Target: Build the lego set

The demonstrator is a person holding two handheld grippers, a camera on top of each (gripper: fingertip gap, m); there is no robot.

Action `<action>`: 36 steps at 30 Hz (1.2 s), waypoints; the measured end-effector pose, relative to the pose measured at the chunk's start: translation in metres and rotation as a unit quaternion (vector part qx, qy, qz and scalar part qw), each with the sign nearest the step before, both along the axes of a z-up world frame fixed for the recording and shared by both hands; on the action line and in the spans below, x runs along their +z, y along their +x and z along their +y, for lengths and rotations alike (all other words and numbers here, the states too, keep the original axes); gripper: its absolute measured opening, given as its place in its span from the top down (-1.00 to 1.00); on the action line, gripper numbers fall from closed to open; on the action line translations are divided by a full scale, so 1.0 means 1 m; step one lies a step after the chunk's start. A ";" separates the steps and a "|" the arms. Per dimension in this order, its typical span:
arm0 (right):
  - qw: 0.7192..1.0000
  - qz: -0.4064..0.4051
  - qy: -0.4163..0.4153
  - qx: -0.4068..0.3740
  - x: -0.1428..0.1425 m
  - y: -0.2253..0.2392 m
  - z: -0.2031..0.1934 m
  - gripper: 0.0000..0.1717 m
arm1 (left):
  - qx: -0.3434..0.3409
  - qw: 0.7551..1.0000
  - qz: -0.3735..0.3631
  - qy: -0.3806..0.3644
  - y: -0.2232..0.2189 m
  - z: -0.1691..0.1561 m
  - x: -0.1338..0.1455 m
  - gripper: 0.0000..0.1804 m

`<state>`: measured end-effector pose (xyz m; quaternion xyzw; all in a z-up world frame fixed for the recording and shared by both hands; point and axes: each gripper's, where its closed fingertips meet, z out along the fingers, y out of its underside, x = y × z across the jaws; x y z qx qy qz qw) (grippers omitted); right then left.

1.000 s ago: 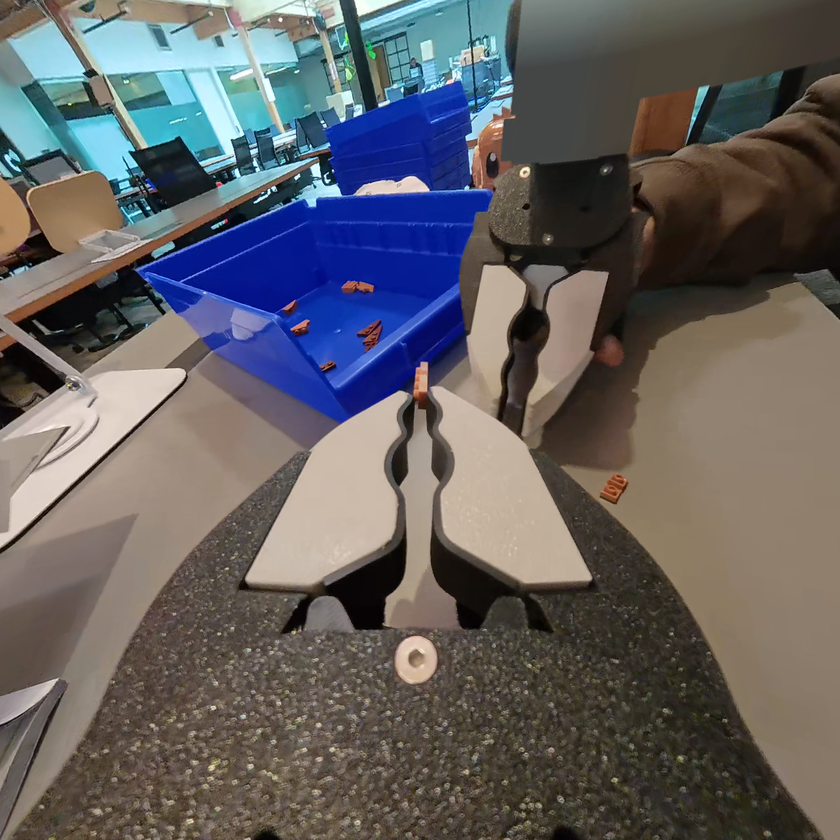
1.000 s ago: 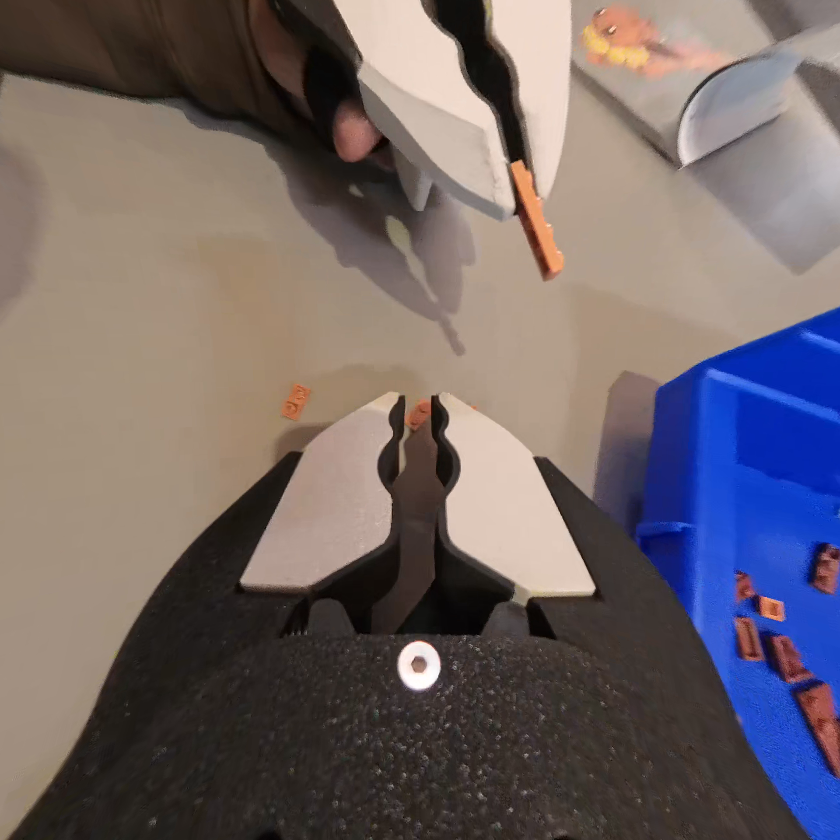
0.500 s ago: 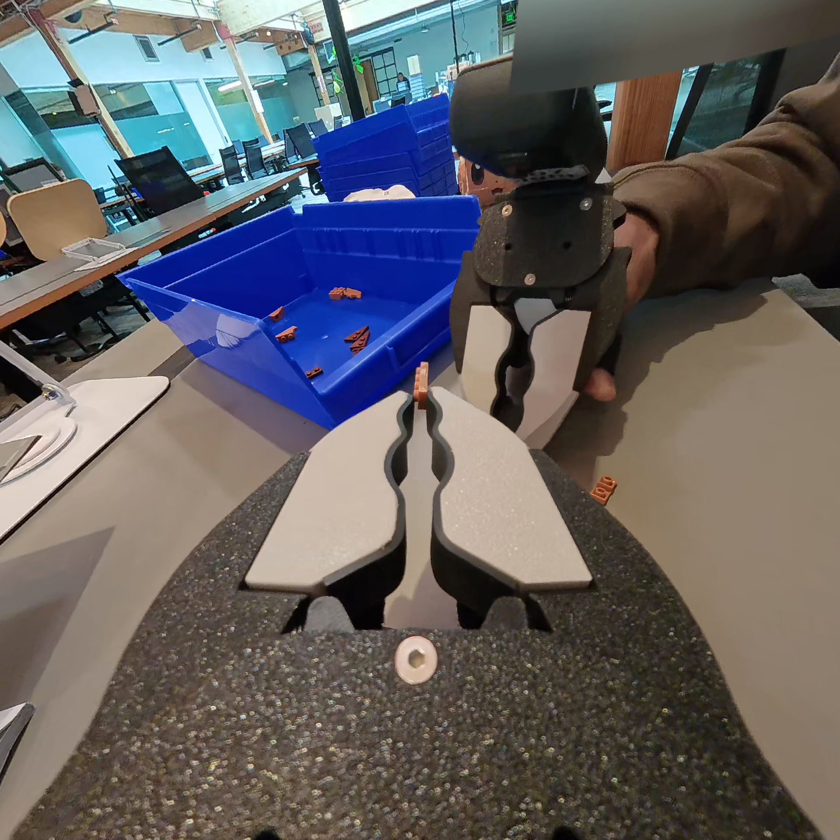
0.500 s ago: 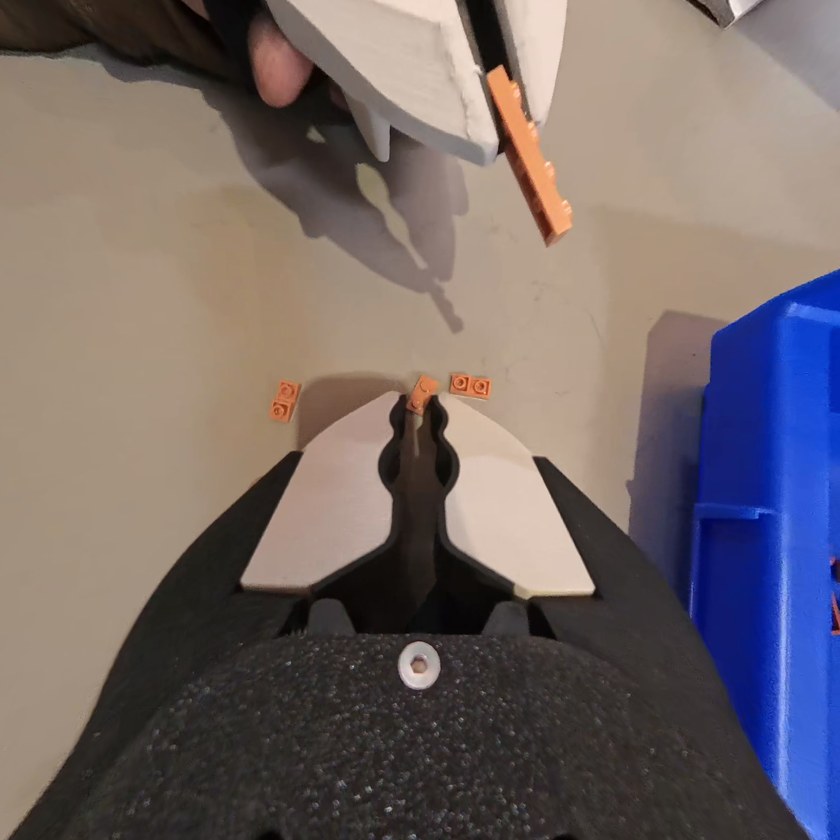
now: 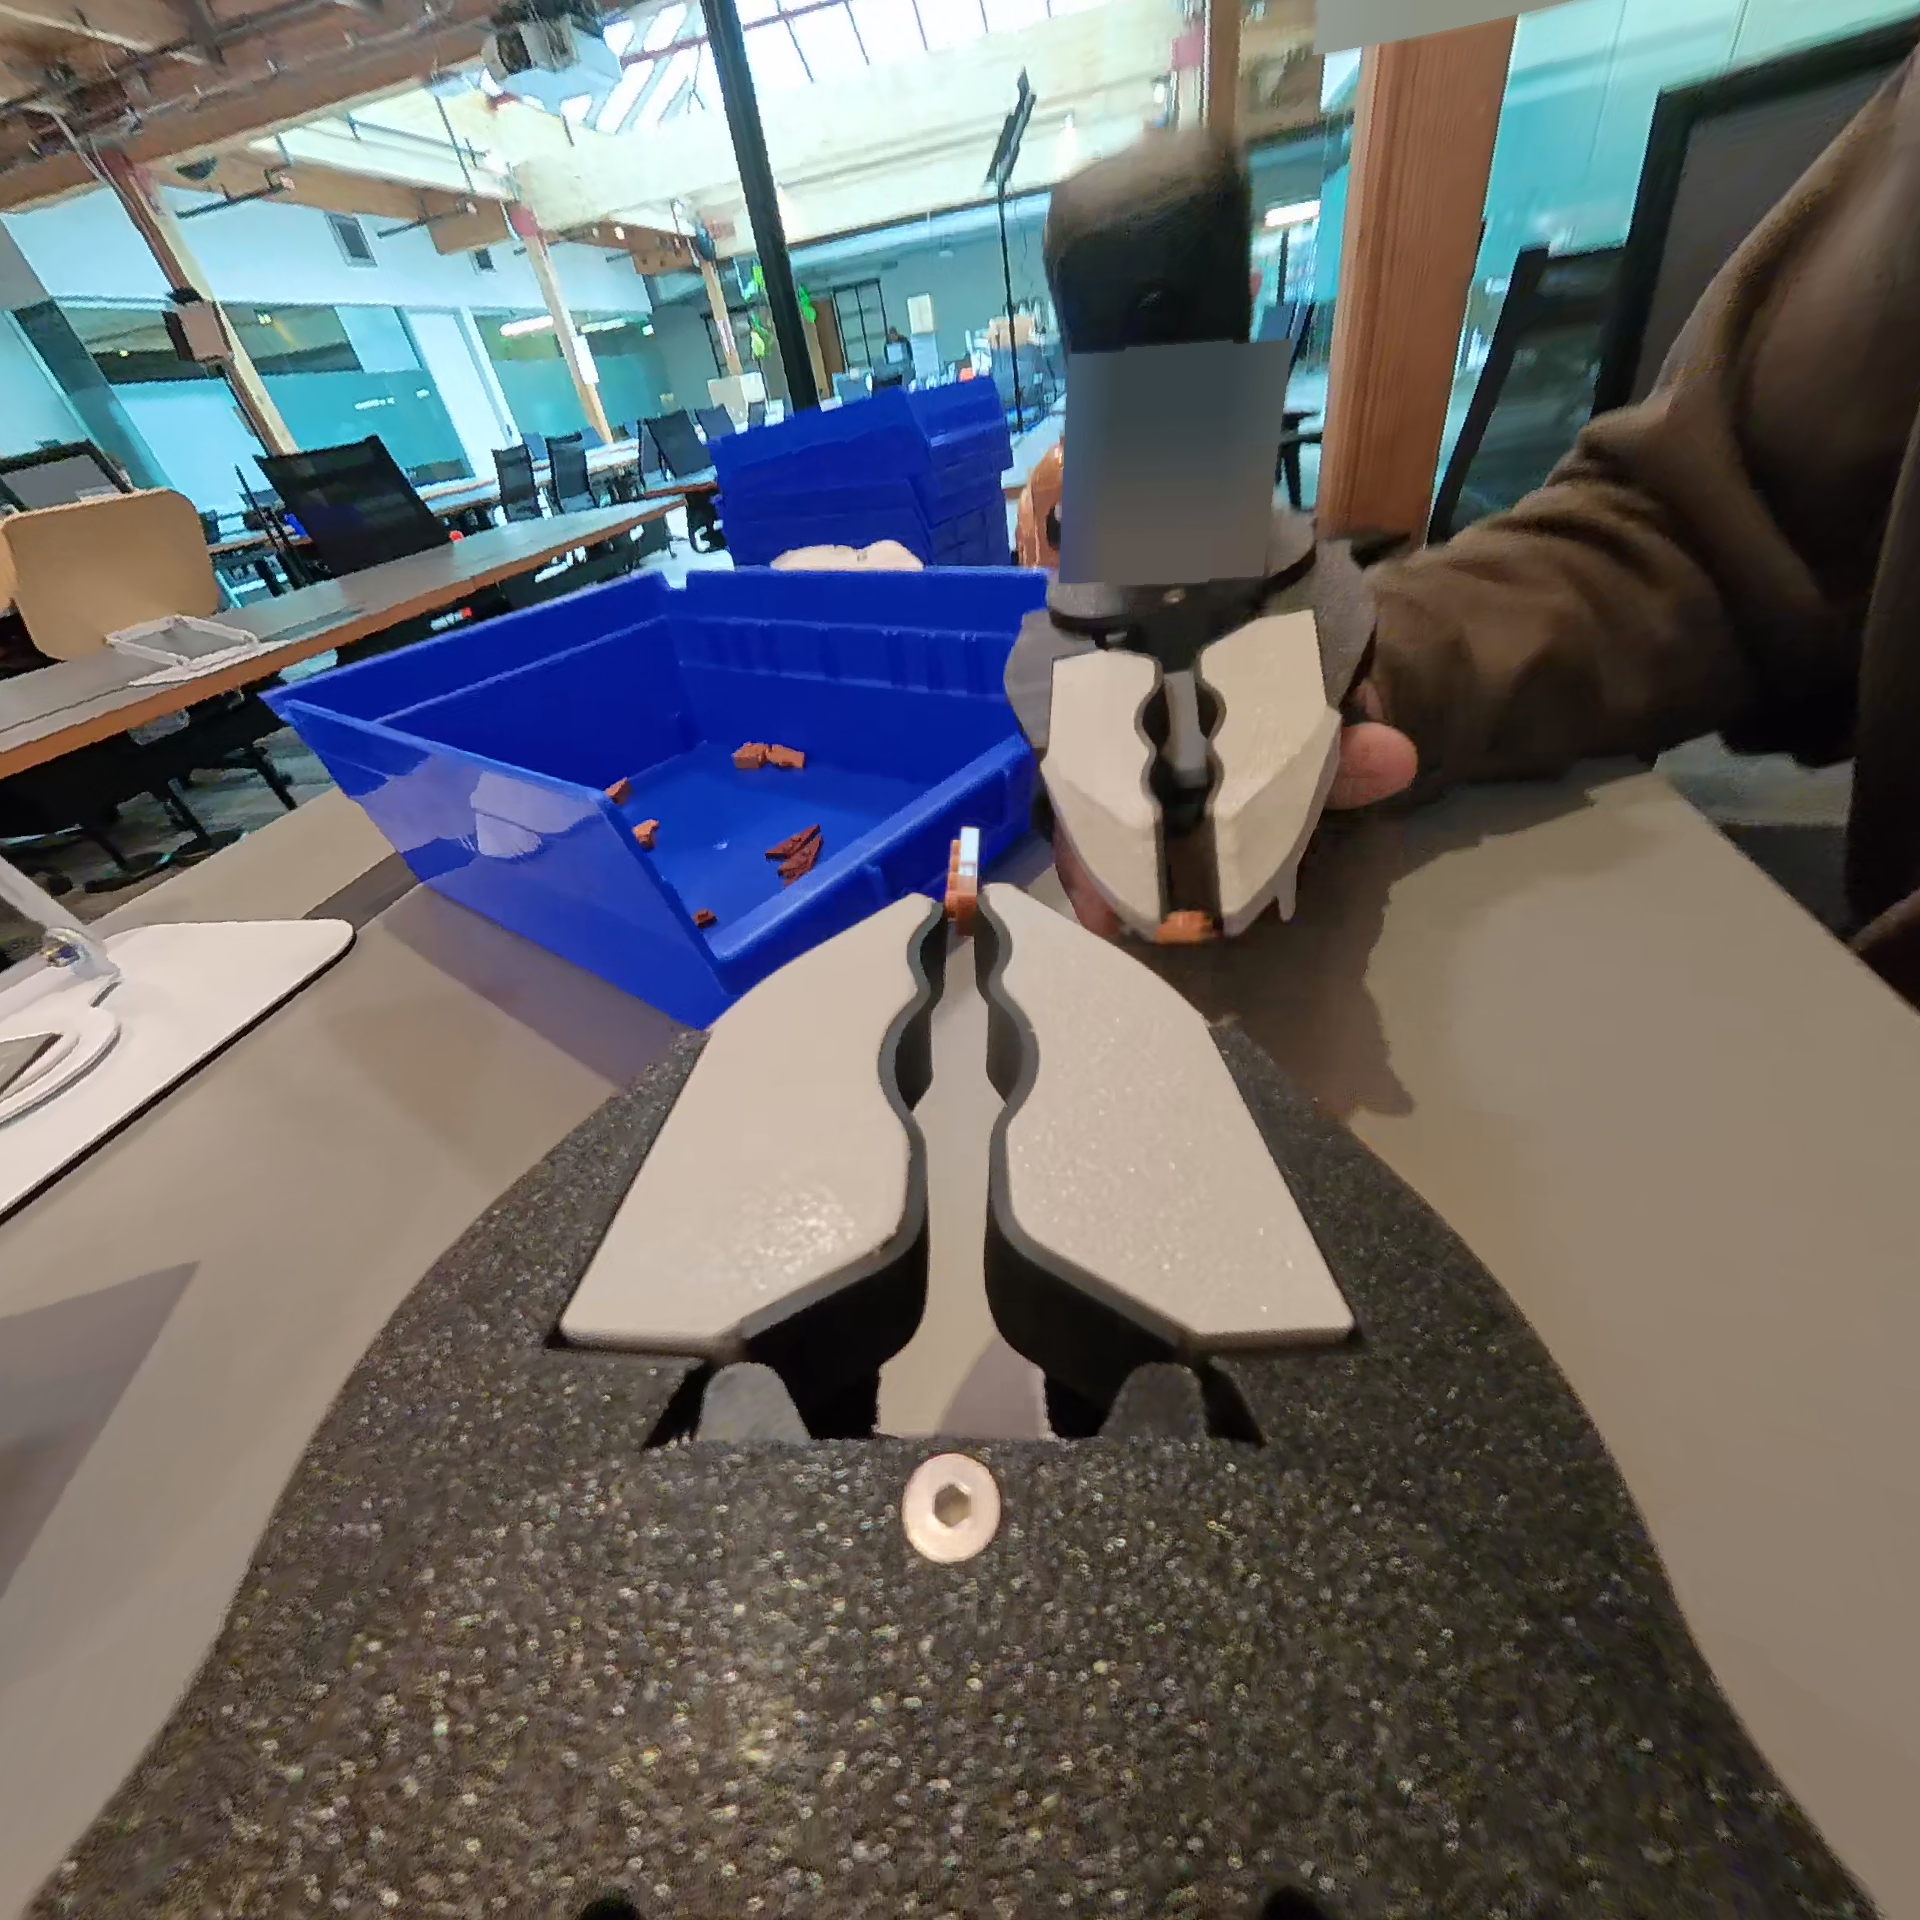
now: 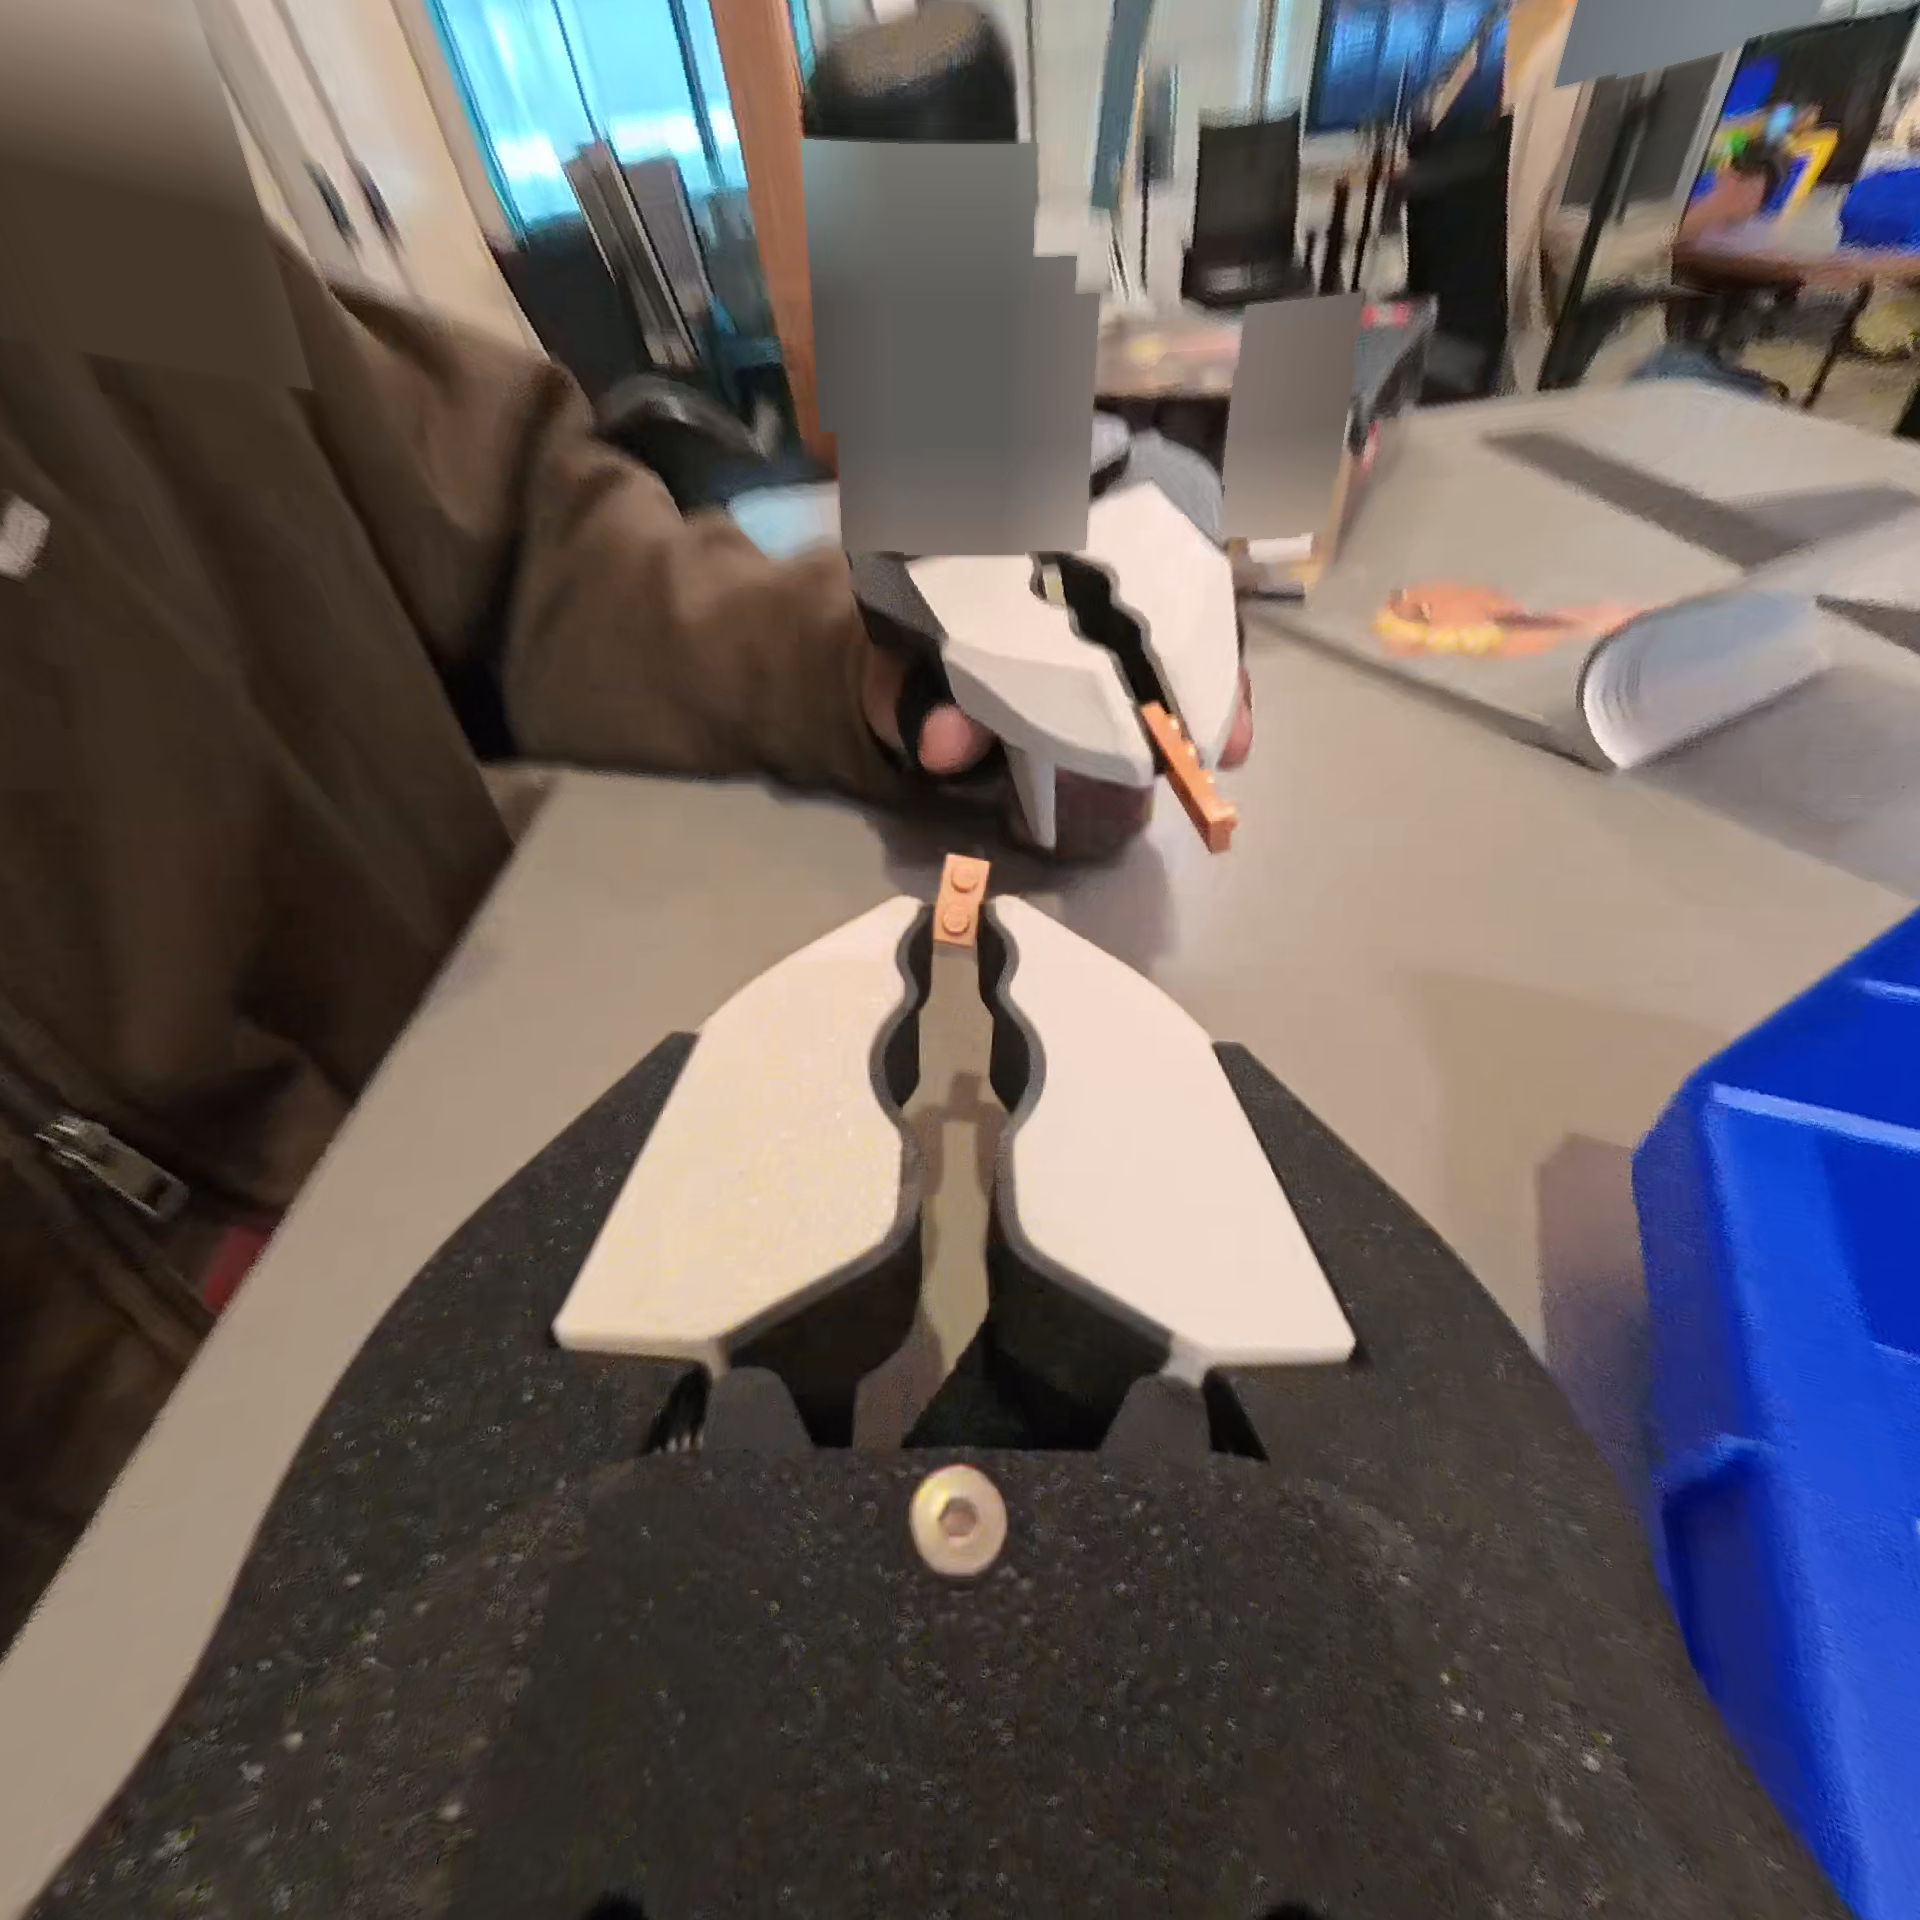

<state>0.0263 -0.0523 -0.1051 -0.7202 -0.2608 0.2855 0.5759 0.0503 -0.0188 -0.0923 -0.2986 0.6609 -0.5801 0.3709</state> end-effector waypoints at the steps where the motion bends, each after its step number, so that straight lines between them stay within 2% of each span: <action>1: 1.000 0.018 0.010 0.001 0.006 -0.001 -0.001 0.91 | -0.002 1.000 -0.006 -0.013 -0.001 0.000 0.004 0.95; 6: 0.997 0.042 0.072 -0.002 0.021 -0.004 -0.013 0.91 | -0.001 0.998 -0.025 -0.058 -0.003 0.002 0.013 0.95; 10: 0.991 0.019 0.127 -0.022 0.027 -0.006 -0.019 0.92 | -0.013 0.989 -0.030 -0.147 -0.004 -0.001 0.025 0.95; 15: 0.988 -0.004 0.142 -0.064 0.029 -0.004 -0.022 0.92 | -0.021 0.992 -0.042 -0.119 -0.010 -0.016 0.030 0.95; 19: 0.977 -0.086 0.145 -0.128 0.021 0.004 -0.011 0.91 | -0.006 0.995 -0.054 -0.078 -0.014 -0.021 0.035 0.95; 22: 0.958 -0.152 0.162 -0.180 0.023 0.013 -0.006 0.91 | 0.021 0.995 -0.046 -0.085 -0.012 -0.015 0.038 0.95; 26: 0.909 -0.259 0.212 -0.248 0.031 0.027 -0.002 0.91 | 0.039 0.990 0.000 -0.133 -0.006 -0.010 0.031 0.95; 29: 0.844 -0.358 0.273 -0.291 0.042 0.033 0.000 0.91 | 0.048 0.982 0.046 -0.176 0.000 -0.009 0.021 0.95; 33: 0.728 -0.490 0.355 -0.321 0.051 0.032 0.002 0.91 | 0.046 0.967 0.088 -0.235 0.004 -0.012 0.015 0.95; 34: 0.709 -0.511 0.364 -0.322 0.049 0.032 0.004 0.92 | 0.041 0.964 0.096 -0.246 0.004 -0.014 0.015 0.95; 36: 0.697 -0.531 0.358 -0.322 0.043 0.033 0.008 0.92 | 0.034 0.958 0.111 -0.263 0.004 -0.017 0.013 0.95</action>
